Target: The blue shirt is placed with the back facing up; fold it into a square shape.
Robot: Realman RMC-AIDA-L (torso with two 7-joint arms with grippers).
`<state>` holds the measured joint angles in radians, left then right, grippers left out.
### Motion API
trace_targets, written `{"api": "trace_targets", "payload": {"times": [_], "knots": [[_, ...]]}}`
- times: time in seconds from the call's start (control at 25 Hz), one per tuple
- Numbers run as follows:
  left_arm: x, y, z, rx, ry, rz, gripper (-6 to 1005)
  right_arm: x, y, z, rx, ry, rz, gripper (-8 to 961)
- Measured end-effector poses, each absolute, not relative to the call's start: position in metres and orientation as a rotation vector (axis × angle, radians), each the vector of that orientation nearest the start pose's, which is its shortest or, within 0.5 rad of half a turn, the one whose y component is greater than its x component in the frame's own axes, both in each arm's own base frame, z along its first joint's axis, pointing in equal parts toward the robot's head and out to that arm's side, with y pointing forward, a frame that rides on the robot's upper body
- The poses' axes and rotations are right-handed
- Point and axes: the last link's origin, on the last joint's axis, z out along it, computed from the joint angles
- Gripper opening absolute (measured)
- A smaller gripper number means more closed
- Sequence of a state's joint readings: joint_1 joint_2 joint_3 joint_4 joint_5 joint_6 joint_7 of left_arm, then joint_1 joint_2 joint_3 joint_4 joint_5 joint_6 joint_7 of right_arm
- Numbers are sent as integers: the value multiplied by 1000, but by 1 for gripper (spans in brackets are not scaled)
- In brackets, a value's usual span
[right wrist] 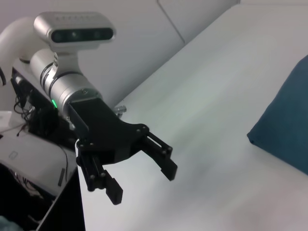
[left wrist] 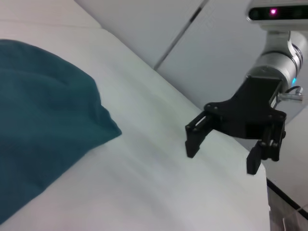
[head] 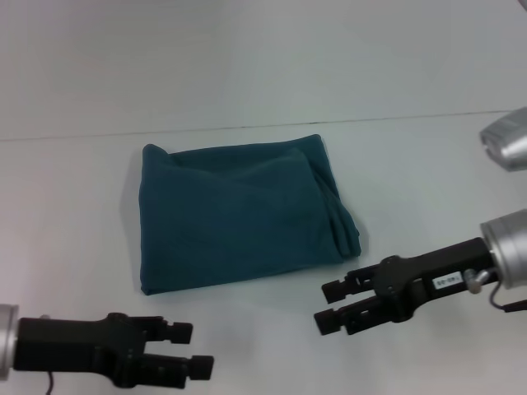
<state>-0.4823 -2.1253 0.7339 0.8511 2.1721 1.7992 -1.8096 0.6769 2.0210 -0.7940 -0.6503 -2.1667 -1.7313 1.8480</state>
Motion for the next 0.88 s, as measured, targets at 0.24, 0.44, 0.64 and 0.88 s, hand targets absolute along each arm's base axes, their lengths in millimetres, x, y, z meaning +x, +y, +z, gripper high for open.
{"api": "trace_targets", "payload": {"times": [0.24, 0.44, 0.64, 0.88], "knots": [[-251, 301, -8, -2835, -1181, -591, 858, 224, 334, -18, -3039, 1068, 384, 822], [-250, 306, -10, -2830, -1214, -595, 858, 226, 330, -21, -3055, 1075, 360, 822], [-249, 308, -9, -2841, -1195, -577, 858, 230, 329, -17, -3049, 1086, 360, 823], [-253, 308, -4, -2840, -1181, -559, 858, 232, 328, -12, -3044, 1106, 354, 824]]}}
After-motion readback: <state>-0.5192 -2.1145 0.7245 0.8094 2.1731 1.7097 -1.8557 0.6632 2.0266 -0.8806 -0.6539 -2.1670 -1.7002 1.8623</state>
